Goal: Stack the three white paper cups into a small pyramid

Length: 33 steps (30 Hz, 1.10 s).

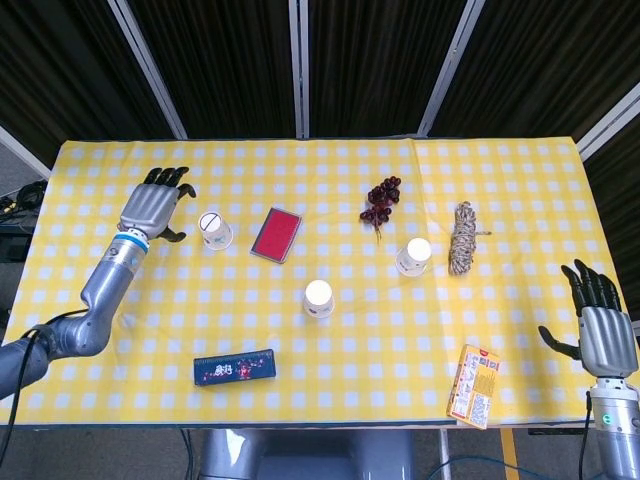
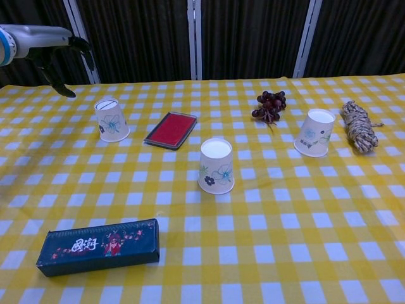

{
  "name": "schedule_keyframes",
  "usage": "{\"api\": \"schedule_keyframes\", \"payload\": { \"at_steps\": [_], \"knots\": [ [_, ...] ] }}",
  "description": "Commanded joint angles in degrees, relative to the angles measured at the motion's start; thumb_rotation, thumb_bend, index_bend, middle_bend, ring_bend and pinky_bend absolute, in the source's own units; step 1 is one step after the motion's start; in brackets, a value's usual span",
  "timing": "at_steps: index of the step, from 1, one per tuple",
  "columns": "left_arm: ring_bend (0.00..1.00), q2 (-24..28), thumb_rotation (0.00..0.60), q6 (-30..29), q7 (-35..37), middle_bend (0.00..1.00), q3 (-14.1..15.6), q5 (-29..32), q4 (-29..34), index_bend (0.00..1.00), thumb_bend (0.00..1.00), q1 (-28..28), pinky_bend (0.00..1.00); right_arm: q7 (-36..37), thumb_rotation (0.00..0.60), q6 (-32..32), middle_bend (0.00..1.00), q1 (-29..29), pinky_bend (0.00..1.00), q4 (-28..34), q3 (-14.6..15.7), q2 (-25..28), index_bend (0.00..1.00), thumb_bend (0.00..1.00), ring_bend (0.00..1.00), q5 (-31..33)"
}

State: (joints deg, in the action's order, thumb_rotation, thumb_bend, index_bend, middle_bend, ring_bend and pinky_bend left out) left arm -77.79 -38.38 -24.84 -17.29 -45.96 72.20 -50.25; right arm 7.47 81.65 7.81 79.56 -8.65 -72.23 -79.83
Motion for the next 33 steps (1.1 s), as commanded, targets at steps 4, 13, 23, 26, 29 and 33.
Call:
{"api": "schedule_keyframes", "payload": {
  "at_steps": [4, 13, 23, 26, 29, 33],
  "knots": [
    [0.0, -4.5, 0.6, 3.5, -2.7, 0.0, 2.3, 5.4, -6.1, 0.25, 0.21, -4.3, 0.0, 0.8, 0.6, -0.3, 0.0, 0.0, 0.0, -0.5, -0.1, -0.1, 0.11, 0.11, 0.0, 0.2],
    [0.0, -9.1, 0.6, 6.2, -3.6, 0.0, 5.0, 9.1, -13.2, 0.24, 0.27, -8.3, 0.0, 1.2, 0.6, 0.7, 0.0, -0.2, 0.0, -1.0, -0.2, -0.5, 0.11, 0.11, 0.0, -0.1],
    [0.0, -11.4, 0.6, 7.7, -2.5, 0.0, 6.7, 10.2, -16.4, 0.3, 0.31, -10.0, 0.0, 1.6, 0.6, 1.3, 0.0, -0.5, 0.0, -1.1, -0.3, -0.4, 0.11, 0.11, 0.0, -0.2],
    [0.0, -11.8, 0.6, 7.4, -1.9, 0.0, 7.0, 10.1, -16.8, 0.35, 0.34, -10.2, 0.0, 1.6, 0.6, 1.8, 0.0, -0.6, 0.0, -1.0, -0.3, -0.4, 0.11, 0.11, 0.0, -0.3],
    [0.0, -11.5, 0.6, 6.7, -1.2, 0.0, 7.2, 9.4, -16.2, 0.39, 0.35, -10.0, 0.0, 1.7, 0.6, 2.1, 0.0, -0.8, 0.0, -0.9, -0.4, -0.3, 0.11, 0.11, 0.0, -0.5],
    [0.0, -10.3, 0.6, 5.2, 0.5, 0.0, 6.7, 8.0, -14.0, 0.38, 0.35, -9.4, 0.0, 1.6, 0.6, 2.2, 0.0, -0.8, 0.0, -0.8, -0.3, -0.3, 0.11, 0.11, 0.0, -0.5]
  ]
}}
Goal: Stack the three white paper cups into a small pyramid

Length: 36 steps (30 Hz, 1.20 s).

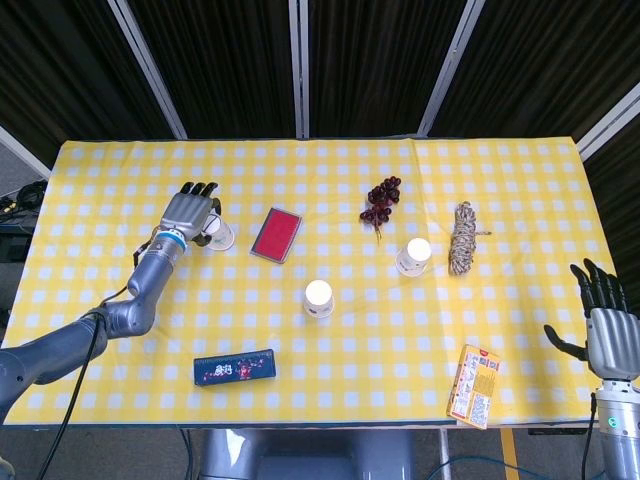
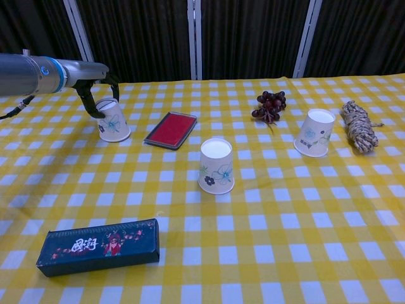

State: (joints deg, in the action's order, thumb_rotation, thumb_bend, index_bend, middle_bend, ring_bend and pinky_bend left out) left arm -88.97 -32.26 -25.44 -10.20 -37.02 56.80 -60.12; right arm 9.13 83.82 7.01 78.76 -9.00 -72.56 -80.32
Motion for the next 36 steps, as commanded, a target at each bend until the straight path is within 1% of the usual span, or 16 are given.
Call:
{"api": "schedule_keyframes", "payload": {
  "at_steps": [1, 4, 7, 8, 9, 11, 15, 19, 25, 36],
  "knots": [
    [0.0, 1.7, 0.6, -1.7, 1.9, 0.0, -0.7, -1.8, 2.8, 0.38, 0.35, 0.8, 0.0, -0.1, 0.6, 0.1, 0.0, -0.1, 0.0, 0.1, 0.0, 0.0, 0.11, 0.11, 0.0, 0.0],
    [0.0, 4.3, 0.6, -3.9, 3.5, 0.0, -1.2, -4.8, 7.5, 0.37, 0.35, 1.7, 0.0, -0.2, 0.6, 0.3, 0.0, -0.1, 0.0, 0.3, -0.1, 0.1, 0.11, 0.11, 0.0, 0.0],
    [0.0, 8.3, 0.6, -7.2, 4.8, 0.0, -1.4, -9.4, 15.7, 0.36, 0.35, 3.2, 0.0, -0.4, 0.6, 0.6, 0.0, -0.2, 0.0, 0.5, -0.1, 0.1, 0.11, 0.11, 0.0, -0.1],
    [0.0, 10.3, 0.6, -8.4, 5.4, 0.0, -1.2, -11.5, 19.9, 0.36, 0.35, 4.1, 0.0, -0.5, 0.6, 0.6, 0.0, -0.2, 0.0, 0.5, -0.1, 0.1, 0.11, 0.11, 0.0, -0.2],
    [0.0, 11.2, 0.6, -8.9, 5.6, 0.0, -1.0, -12.4, 21.7, 0.35, 0.35, 4.5, 0.0, -0.5, 0.6, 0.6, 0.0, -0.2, 0.0, 0.6, -0.1, 0.1, 0.11, 0.11, 0.0, -0.2],
    [0.0, 13.9, 0.6, -10.5, 5.9, 0.0, 0.0, -16.3, 28.6, 0.35, 0.35, 5.7, 0.0, -0.6, 0.6, 0.6, 0.0, -0.2, 0.0, 0.6, 0.0, 0.1, 0.11, 0.11, 0.0, -0.3],
    [0.0, 15.5, 0.6, -12.2, 5.3, 0.0, 1.9, -20.8, 34.9, 0.35, 0.35, 6.9, 0.0, -0.6, 0.6, 0.7, 0.0, -0.2, 0.0, 0.8, 0.0, 0.1, 0.11, 0.11, 0.0, -0.5],
    [0.0, 14.7, 0.6, -13.3, 3.8, 0.0, 3.6, -23.9, 38.1, 0.35, 0.35, 7.1, 0.0, -0.5, 0.6, 1.0, 0.0, -0.3, 0.0, 0.9, 0.0, 0.2, 0.11, 0.11, 0.0, -0.6],
    [0.0, 13.2, 0.6, -13.9, 1.8, 0.0, 4.6, -25.2, 40.1, 0.36, 0.35, 6.7, 0.0, -0.1, 0.6, 1.4, 0.0, -0.4, 0.0, 1.1, -0.1, 0.3, 0.11, 0.11, 0.0, -0.7],
    [0.0, 9.5, 0.6, -15.8, -5.0, 0.0, 5.9, -22.1, 39.5, 0.36, 0.35, 5.4, 0.0, 1.1, 0.6, 2.7, 0.0, -1.0, 0.0, 1.6, -0.3, 1.0, 0.11, 0.11, 0.0, -1.0]
  ]
}}
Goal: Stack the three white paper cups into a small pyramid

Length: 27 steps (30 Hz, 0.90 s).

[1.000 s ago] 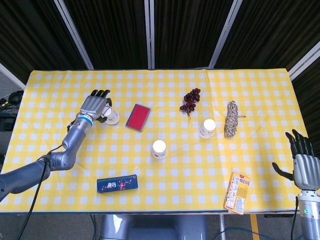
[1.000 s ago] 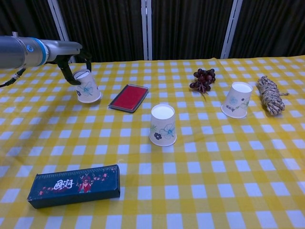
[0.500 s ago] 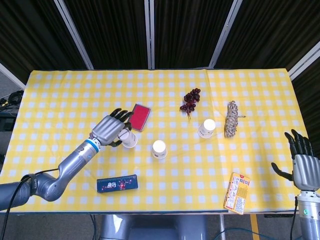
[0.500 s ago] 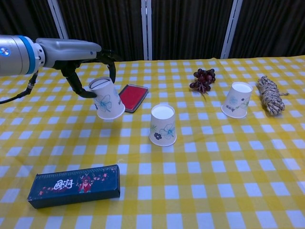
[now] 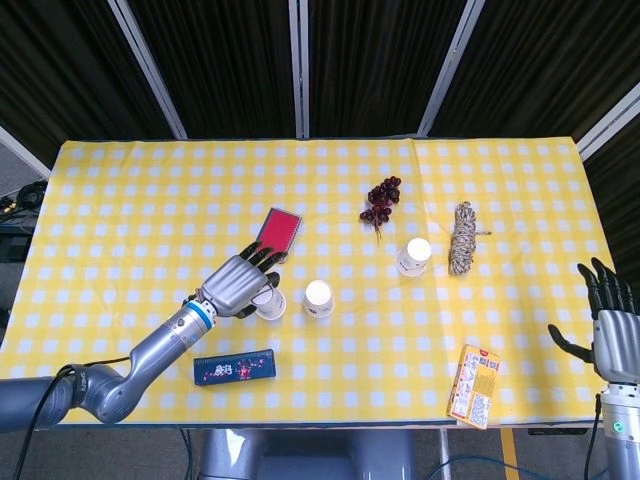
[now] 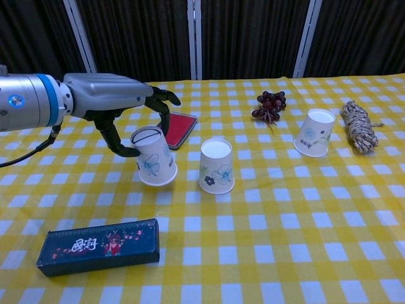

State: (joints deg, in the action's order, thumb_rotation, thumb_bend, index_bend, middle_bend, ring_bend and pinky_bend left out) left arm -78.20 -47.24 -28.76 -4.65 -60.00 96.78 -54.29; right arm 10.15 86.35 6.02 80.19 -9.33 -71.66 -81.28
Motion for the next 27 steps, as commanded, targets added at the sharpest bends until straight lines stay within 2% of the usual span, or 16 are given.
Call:
{"api": "schedule_keyframes", "payload": {
  "at_steps": [1, 11, 19, 27],
  "knots": [
    [0.0, -1.9, 0.6, -1.0, -2.2, 0.0, 0.4, 1.2, -0.7, 0.36, 0.35, -0.5, 0.0, 0.0, 0.6, 0.2, 0.0, -0.1, 0.0, 0.2, 0.0, 0.2, 0.11, 0.11, 0.0, -0.2],
    [0.0, -7.4, 0.6, -3.9, -8.1, 0.0, 0.3, 4.4, -3.1, 0.35, 0.35, -1.9, 0.0, 0.2, 0.6, 0.8, 0.0, -0.4, 0.0, 1.0, 0.1, 0.6, 0.11, 0.11, 0.0, -0.7],
    [0.0, -9.7, 0.6, -4.8, -9.6, 0.0, 0.1, 5.6, -4.9, 0.35, 0.35, -2.3, 0.0, 0.4, 0.6, 1.2, 0.0, -0.5, 0.0, 1.2, 0.1, 0.8, 0.11, 0.11, 0.0, -0.8],
    [0.0, -11.5, 0.6, -4.7, -9.8, 0.0, 0.1, 6.3, -6.6, 0.29, 0.34, -2.6, 0.0, 0.3, 0.6, 1.2, 0.0, -0.6, 0.0, 1.4, 0.2, 0.9, 0.11, 0.11, 0.0, -1.0]
  ]
}}
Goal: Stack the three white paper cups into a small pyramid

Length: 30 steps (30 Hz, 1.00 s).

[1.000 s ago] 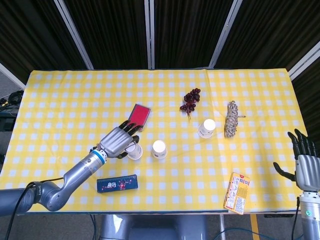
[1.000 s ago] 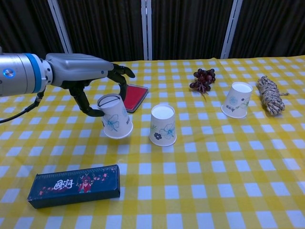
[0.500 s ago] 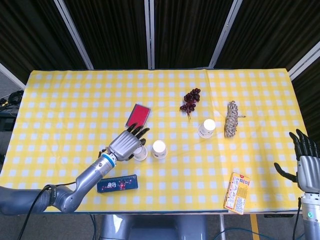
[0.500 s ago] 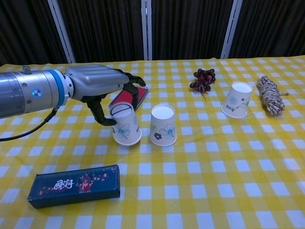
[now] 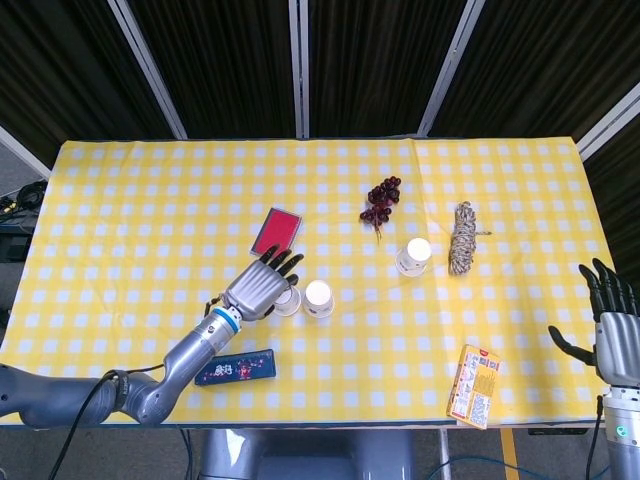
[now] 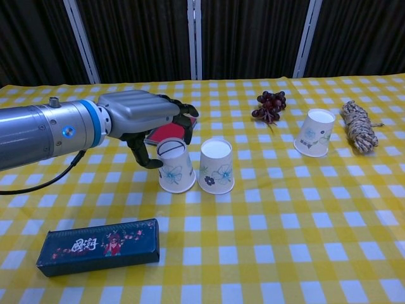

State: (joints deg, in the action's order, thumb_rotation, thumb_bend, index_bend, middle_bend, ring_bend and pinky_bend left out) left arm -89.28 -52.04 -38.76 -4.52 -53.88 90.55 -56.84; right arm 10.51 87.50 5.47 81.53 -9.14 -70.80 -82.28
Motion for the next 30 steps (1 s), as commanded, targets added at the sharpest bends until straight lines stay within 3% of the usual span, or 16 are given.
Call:
{"api": "schedule_keyframes", "payload": {
  "at_steps": [1, 6, 9, 15, 20, 24, 30],
  "knots": [
    [0.0, -0.6, 0.6, 0.0, 0.2, 0.0, 0.0, 0.1, -0.7, 0.29, 0.34, 0.0, 0.0, 0.0, 0.6, 0.0, 0.0, 0.0, 0.0, 0.1, 0.1, 0.0, 0.11, 0.11, 0.0, -0.1],
    [0.0, -1.6, 0.6, -0.3, 0.8, 0.0, 0.1, -0.6, -1.8, 0.07, 0.33, 0.2, 0.0, -0.2, 0.6, -0.1, 0.0, 0.0, 0.0, 0.2, 0.2, 0.0, 0.11, 0.11, 0.0, -0.2],
    [0.0, -1.5, 0.6, -0.3, 1.6, 0.0, 0.1, -1.1, -1.8, 0.0, 0.33, 0.5, 0.0, -0.4, 0.6, -0.1, 0.0, 0.0, 0.0, 0.2, 0.2, 0.0, 0.11, 0.11, 0.0, -0.1],
    [0.0, 1.5, 0.6, -2.6, 5.1, 0.0, -0.1, -4.1, 1.8, 0.0, 0.33, 2.6, 0.0, -0.5, 0.6, -0.3, 0.0, 0.0, 0.0, 0.2, 0.2, 0.1, 0.1, 0.11, 0.0, 0.1],
    [0.0, 7.0, 0.6, -10.2, 10.0, 0.0, 0.6, -10.3, 7.4, 0.0, 0.33, 7.8, 0.0, -0.5, 0.6, -0.5, 0.0, -0.1, 0.0, -0.1, -0.1, 0.1, 0.1, 0.11, 0.0, 0.7],
    [0.0, 12.2, 0.6, -19.6, 13.5, 0.0, 3.4, -17.1, 9.9, 0.0, 0.32, 14.7, 0.0, -0.9, 0.6, -1.2, 0.0, 0.2, 0.0, -0.4, -0.3, 0.0, 0.1, 0.11, 0.0, 1.2],
    [0.0, 16.3, 0.6, -29.3, 16.3, 0.0, 8.4, -20.9, 11.5, 0.0, 0.31, 24.1, 0.0, -0.8, 0.6, -2.6, 0.0, 1.2, 0.0, -0.3, -1.2, 0.0, 0.11, 0.11, 0.0, 2.2]
  ]
}}
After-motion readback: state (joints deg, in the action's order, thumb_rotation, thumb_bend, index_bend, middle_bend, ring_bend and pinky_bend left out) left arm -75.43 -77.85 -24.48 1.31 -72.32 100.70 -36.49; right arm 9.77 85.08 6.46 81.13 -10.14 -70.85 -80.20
